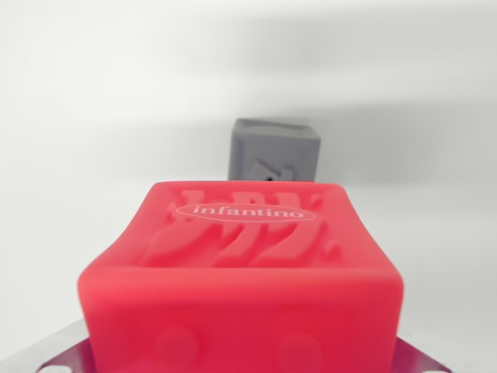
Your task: Destack cube
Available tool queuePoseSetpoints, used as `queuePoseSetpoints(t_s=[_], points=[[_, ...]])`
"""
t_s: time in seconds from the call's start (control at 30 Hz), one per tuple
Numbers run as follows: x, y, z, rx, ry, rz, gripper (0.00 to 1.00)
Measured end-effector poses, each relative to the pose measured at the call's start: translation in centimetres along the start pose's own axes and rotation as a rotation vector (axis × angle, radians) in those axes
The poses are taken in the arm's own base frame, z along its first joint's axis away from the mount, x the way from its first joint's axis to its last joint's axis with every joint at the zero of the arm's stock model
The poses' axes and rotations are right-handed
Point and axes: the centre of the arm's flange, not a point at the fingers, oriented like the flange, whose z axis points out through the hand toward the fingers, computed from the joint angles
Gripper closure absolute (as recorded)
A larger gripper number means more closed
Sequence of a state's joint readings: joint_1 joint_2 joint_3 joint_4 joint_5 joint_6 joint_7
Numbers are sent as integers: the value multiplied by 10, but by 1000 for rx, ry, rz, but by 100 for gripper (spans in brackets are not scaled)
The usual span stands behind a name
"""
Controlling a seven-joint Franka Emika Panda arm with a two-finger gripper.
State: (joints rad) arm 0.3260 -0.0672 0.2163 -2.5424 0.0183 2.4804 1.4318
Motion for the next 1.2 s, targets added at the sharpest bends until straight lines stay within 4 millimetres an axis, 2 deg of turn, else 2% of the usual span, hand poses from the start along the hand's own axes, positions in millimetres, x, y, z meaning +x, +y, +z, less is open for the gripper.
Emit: queuePoseSetpoints(t_s=[0.17, 1.2], points=[[1, -1, -9, 4, 2, -8, 100], [51, -14, 18, -6, -8, -79, 100]])
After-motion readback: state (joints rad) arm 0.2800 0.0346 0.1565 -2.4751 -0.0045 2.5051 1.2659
